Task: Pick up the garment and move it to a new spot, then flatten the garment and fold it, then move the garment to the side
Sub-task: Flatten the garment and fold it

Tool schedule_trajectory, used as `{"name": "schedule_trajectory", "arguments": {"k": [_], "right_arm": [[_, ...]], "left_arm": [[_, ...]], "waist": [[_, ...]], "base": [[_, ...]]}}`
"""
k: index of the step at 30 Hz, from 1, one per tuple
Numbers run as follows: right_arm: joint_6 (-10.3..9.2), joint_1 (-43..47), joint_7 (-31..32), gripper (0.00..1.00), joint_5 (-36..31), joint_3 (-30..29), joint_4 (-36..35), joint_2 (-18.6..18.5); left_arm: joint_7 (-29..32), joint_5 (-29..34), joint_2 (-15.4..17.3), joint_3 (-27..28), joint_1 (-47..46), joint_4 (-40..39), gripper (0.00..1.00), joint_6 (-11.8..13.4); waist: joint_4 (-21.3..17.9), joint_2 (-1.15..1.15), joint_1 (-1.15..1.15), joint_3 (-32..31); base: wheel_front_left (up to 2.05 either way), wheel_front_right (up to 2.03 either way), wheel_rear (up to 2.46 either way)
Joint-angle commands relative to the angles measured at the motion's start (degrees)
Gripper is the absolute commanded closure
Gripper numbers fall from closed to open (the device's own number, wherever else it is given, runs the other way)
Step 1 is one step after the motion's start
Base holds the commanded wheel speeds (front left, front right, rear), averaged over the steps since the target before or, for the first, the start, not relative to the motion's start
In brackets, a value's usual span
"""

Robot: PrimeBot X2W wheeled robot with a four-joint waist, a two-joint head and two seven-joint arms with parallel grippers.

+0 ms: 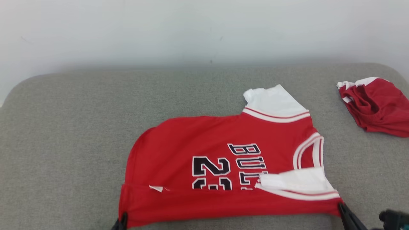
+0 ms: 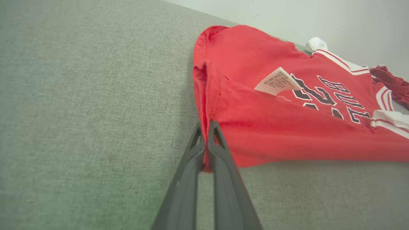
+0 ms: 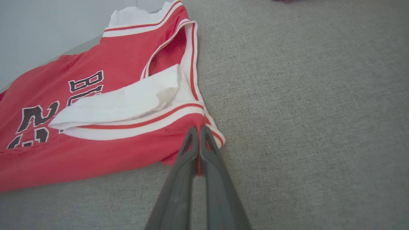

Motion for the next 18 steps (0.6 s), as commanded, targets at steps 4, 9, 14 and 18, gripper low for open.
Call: {"name": "schedule_trajectory", "arguments": {"k": [4,9,14,18], "right_arm": [[-0.14,5.9,1.79,1.0,-0.77,-2.94,-4.43,1.5],[-0.14,9.73,4.83,0.0,-3.54,-5.69,-8.28,4.3],[-0.14,10.02,4.56,0.0,-6.03,-7.41,-11.64,6.25],[-0.14,9.33,1.91,0.0,-7.49,-8.45,-14.45,7.43]], "left_arm": [[-0.16,1.03,-0.86,0.0,3.09,-0.88,1.0,0.43],[-0.16,1.79,-1.38,-0.43,4.47,0.05,0.0,0.61],[-0.16,3.6,-2.37,2.0,4.66,-2.28,0.0,0.66],[-0.16,6.17,-3.08,5.74,4.94,-6.11,0.0,1.18]], "waist": [[0.8,0.0,0.01,-1.33],[0.55,0.0,0.01,-2.2],[0.44,0.0,0.01,-2.67],[0.48,0.0,0.01,-3.02]], "base": [[0.0,0.0,0.0],[0.0,0.0,0.0],[0.0,0.0,0.0],[0.0,0.0,0.0]]}}
